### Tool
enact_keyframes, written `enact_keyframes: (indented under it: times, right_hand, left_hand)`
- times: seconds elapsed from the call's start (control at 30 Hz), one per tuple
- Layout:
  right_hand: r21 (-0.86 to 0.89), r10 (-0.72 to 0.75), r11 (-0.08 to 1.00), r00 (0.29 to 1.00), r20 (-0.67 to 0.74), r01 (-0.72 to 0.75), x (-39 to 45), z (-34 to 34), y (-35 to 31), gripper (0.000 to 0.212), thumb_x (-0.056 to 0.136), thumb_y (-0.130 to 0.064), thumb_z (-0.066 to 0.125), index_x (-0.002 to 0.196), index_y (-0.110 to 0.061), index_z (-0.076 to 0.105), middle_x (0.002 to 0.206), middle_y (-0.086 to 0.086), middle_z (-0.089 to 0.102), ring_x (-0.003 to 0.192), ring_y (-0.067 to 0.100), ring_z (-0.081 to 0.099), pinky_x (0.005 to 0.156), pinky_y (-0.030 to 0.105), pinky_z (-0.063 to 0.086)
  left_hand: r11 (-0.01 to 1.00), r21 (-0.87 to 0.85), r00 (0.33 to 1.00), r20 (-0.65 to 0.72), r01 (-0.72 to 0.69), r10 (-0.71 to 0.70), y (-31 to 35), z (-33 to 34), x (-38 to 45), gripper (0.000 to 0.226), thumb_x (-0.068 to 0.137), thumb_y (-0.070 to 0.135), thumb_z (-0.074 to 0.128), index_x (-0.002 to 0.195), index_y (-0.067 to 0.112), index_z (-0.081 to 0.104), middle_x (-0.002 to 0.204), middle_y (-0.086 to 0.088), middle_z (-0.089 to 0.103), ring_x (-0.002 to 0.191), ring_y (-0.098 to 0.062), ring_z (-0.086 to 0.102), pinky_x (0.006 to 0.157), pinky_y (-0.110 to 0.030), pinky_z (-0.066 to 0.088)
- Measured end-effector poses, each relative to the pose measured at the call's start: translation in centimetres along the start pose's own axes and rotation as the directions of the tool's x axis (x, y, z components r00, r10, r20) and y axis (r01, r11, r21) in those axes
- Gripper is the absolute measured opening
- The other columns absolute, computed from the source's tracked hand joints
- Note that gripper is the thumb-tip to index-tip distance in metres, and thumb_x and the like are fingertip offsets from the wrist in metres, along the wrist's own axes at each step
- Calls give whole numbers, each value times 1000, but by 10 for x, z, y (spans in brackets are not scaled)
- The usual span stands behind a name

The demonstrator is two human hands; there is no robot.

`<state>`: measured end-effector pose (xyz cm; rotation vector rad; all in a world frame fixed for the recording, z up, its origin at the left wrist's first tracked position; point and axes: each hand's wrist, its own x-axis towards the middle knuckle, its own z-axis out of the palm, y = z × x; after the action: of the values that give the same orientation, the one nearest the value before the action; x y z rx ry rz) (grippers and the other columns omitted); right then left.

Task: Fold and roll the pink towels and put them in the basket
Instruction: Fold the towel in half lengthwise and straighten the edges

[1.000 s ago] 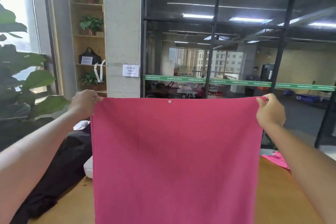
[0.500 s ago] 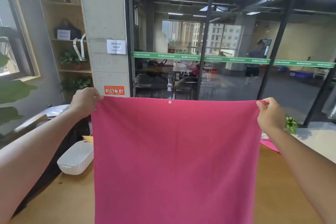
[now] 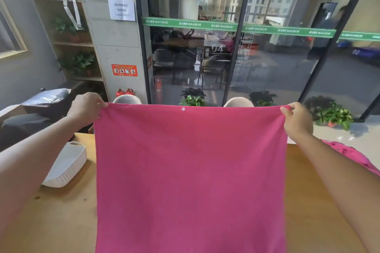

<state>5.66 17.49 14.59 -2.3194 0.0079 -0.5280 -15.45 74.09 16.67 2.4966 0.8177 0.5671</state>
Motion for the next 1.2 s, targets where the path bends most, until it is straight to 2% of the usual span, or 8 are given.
enact_keyframes:
  times: [0.23,0.43,0.53,0.7,0.9,1.03,1.1,1.2]
  right_hand:
    - [-42,55,998,995,80,-52,33,85,24,18,103,-34,52,98,-17,56,90,3,61,83,29,56,72,40,45]
    - [-123,109,988,988,110,-95,57,161,56,18,102,-34,52,96,-17,55,89,4,61,82,29,55,70,37,40]
    - [-155,136,981,982,133,-115,62,204,76,20,102,-32,52,101,-12,58,93,6,64,84,29,57,72,39,44]
    - [-215,184,965,969,166,-147,69,275,118,15,101,-30,55,97,-16,58,100,12,68,91,33,60,75,40,45]
    - [-290,245,941,943,225,-176,74,339,171,15,100,-27,57,100,-12,61,102,15,69,89,33,60,70,34,37]
    - [-322,316,919,913,257,-228,71,361,181,16,100,-26,57,104,-11,60,109,17,68,99,35,61,78,37,42]
    - [-352,321,908,918,232,-228,59,364,177,26,98,-27,58,117,-9,58,120,16,64,112,36,58,88,40,44]
    - [-378,128,926,954,270,-17,26,367,172,26,95,-20,62,117,-7,60,120,17,59,112,38,55,89,43,45]
  left_hand:
    - [996,72,996,76,48,-54,-28,72,51,16,95,19,66,80,16,70,67,-10,69,55,-26,69,55,-33,54]
    - [993,116,981,186,37,-59,-59,160,111,20,96,17,65,77,13,71,65,-10,67,58,-29,66,62,-40,57]
    - [982,190,966,253,4,-53,-81,212,136,26,93,14,64,68,6,65,67,-13,62,65,-35,58,58,-41,47]
    - [973,231,944,321,5,-81,-111,293,159,10,92,9,67,86,2,72,88,-21,67,76,-36,59,66,-40,46]
    - [973,230,920,383,-10,-81,-140,367,166,20,94,2,63,76,-4,68,67,-17,60,69,-36,58,66,-41,48]
    - [951,308,921,364,20,-138,-144,385,154,16,97,8,58,107,-4,62,101,-33,64,95,-49,59,78,-49,45]
    - [954,298,944,324,-44,-58,-140,388,143,28,92,3,60,118,-7,58,113,-36,59,105,-50,54,87,-51,40]
    - [935,295,949,296,-196,105,-133,393,113,28,90,0,60,116,-9,58,114,-32,58,108,-44,49,95,-55,39]
